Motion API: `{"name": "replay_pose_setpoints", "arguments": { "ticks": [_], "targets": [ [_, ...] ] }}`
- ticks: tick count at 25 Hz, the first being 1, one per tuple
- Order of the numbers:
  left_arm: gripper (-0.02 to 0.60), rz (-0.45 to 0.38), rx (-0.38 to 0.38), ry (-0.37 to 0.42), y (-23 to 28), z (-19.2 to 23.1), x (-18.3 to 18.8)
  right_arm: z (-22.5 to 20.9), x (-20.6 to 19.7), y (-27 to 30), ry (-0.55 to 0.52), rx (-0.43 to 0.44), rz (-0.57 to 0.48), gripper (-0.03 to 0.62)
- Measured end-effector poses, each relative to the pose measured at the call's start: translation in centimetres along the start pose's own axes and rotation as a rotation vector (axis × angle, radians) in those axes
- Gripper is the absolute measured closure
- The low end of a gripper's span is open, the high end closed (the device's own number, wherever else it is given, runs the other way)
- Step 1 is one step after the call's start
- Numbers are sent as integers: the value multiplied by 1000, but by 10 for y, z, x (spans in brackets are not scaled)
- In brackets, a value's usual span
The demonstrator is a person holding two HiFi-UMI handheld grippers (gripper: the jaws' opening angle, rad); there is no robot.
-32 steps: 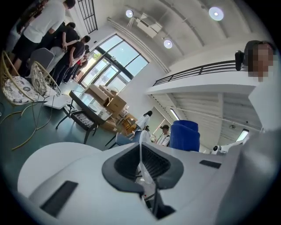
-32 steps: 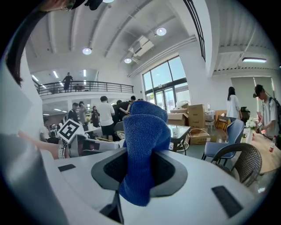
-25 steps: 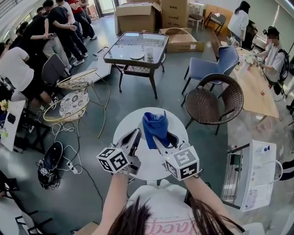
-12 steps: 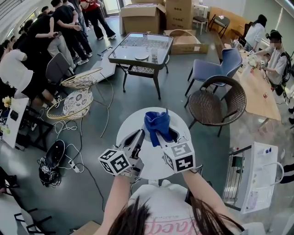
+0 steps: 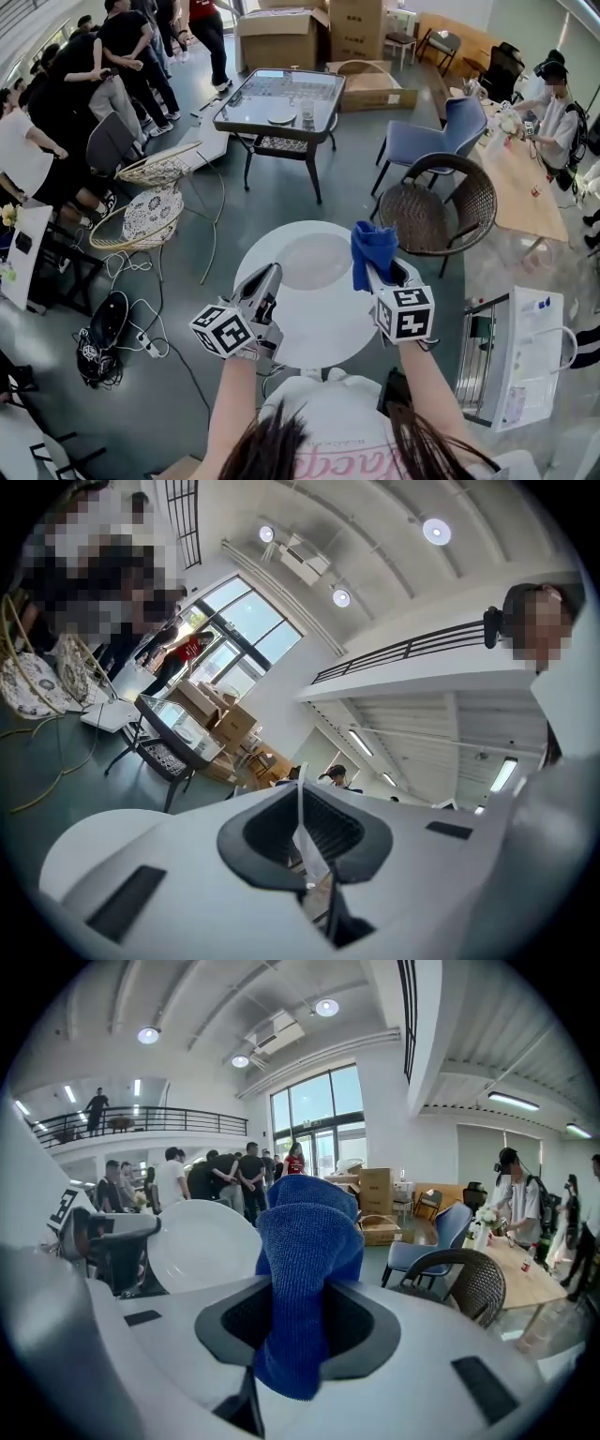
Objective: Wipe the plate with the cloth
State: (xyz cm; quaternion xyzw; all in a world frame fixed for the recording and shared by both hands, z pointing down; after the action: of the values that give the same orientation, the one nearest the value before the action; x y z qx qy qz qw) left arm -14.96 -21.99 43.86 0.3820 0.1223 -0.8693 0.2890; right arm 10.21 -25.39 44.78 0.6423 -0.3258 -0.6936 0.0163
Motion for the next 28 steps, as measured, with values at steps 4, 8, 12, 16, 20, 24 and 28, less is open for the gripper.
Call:
{"name": "replay_pose_setpoints", "arguments": {
  "ticks": [4,8,12,16,20,24,28],
  "targets": [
    [561,-10,-14,131,1,-5,6,-9,9,-19,30,-2,-60,461],
    [561,-11,-45,522,9,-31,16,-9,25,-33,13,21,-115,461],
    [561,-69,-89,884,17,-64,24,-7,39,-42,-20,54,-160,461],
    [561,-8,-89,1333,17,-84,11,-3,50,-51,-80,115,-193,461],
    [561,-12,-153,1619,15,-99,-4,0,59,-58,-160,200,-207,461],
    [561,7,-205,1804,11,-107,-19,13,75,-71,-263,433,-202,461],
    [561,10,-251,1986,9,-107,-28,39,103,-73,-383,655,-135,461]
  ]
}}
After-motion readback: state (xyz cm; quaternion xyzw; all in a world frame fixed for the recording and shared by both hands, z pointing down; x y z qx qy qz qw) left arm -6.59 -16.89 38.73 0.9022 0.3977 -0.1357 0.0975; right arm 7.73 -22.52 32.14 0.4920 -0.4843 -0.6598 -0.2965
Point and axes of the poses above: the fingertips, and each gripper's own axes: y forward along the fingers, z to its left, x out of its top, the point moved 5 cm from there along -y, backward along the fingers, and after that the axes turned 3 degrees about -y, right-handed, at the moved point
